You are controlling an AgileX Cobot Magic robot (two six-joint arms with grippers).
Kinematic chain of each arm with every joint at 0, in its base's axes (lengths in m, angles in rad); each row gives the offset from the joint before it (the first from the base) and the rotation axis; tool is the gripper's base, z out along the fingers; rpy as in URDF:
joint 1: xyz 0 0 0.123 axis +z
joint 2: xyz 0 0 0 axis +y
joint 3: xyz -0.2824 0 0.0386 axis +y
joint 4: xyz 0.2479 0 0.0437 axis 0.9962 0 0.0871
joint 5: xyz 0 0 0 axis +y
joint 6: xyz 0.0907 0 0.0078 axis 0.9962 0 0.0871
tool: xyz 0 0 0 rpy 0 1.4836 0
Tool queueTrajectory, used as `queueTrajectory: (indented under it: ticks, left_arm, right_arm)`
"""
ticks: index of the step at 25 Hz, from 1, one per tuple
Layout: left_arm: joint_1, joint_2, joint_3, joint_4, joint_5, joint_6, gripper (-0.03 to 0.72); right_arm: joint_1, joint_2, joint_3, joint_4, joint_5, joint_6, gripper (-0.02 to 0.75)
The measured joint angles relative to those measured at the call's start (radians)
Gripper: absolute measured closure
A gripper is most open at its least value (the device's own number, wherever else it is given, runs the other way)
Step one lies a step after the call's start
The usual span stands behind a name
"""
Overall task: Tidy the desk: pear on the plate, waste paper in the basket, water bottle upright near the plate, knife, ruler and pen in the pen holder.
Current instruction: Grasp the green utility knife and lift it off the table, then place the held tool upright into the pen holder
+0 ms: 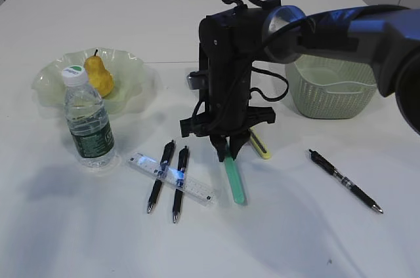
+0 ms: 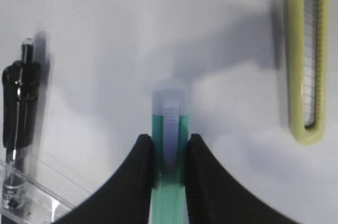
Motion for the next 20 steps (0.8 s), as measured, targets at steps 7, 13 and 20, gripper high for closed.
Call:
queueTrajectory:
  ticks: [7, 13, 20]
  left_arm:
    - [0.000, 0.000, 0.000, 0.000, 0.000, 0.000, 0.169]
    - [0.000, 0.000, 0.000, 0.000, 0.000, 0.000, 0.169]
    - [0.000, 0.000, 0.000, 0.000, 0.004, 0.000, 0.169]
  right_arm:
    - [0.000, -0.105, 0.005, -0.075, 0.004, -0.073, 0.622]
    - [0.000, -0.237, 0.159, -0.123, 0.004, -0.097, 0.622]
    - [-0.002, -0.501, 0.541, -0.140, -0.073, -0.103, 0.622]
